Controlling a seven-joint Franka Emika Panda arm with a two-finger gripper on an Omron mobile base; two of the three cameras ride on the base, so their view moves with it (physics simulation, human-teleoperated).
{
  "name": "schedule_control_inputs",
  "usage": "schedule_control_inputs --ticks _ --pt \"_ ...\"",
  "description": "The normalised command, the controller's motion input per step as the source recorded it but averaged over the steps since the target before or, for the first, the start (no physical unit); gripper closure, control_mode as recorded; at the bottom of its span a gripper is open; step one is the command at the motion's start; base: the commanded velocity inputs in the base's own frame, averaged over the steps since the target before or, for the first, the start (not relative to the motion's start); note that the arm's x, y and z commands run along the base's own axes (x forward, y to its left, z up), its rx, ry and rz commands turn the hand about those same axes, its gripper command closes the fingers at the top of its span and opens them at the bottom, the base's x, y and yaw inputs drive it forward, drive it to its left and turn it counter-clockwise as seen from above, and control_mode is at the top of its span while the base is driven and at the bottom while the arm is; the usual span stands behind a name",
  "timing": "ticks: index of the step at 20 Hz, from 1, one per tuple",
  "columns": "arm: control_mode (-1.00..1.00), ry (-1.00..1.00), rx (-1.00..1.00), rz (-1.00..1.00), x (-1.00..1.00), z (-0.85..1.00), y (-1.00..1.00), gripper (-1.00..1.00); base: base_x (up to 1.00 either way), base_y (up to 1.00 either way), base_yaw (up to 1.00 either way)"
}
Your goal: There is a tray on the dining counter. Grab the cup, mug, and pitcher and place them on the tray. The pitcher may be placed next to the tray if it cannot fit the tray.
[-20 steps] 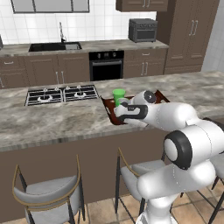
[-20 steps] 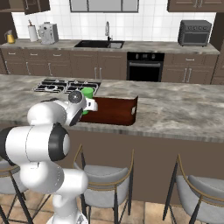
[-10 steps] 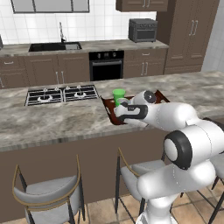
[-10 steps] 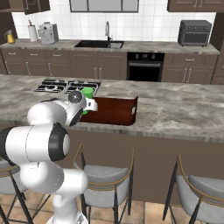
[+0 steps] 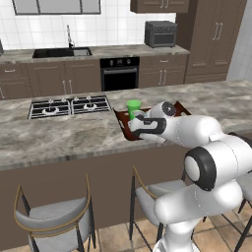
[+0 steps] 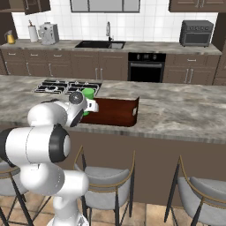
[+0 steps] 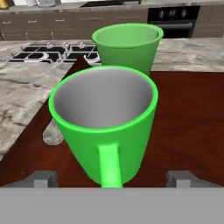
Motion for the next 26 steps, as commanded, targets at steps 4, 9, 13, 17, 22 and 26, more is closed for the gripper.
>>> schedule_control_inputs --ticks 4,9,13,17,22,26 --pt "-1.00 0.00 0.00 0.00 0.00 0.52 -0.22 -1.00 0.00 0.00 0.00" --pt "-1.00 0.00 0.00 0.00 -0.26 0.77 -0.15 -1.00 0.00 0.00 0.00" --pt "-1.00 0.00 -0.02 0.00 -0.79 0.79 -0.04 -1.00 0.00 0.00 0.00" --pt "-1.00 0.03 -0.06 0.00 -0.87 0.83 0.00 -1.00 0.00 0.00 0.00" --pt "-1.00 0.16 -0.04 0.00 -0.70 0.90 0.00 -1.00 0.00 0.00 0.00" --pt "-1.00 0.14 -0.01 0.00 -0.55 0.75 -0.06 -1.00 0.00 0.00 0.00"
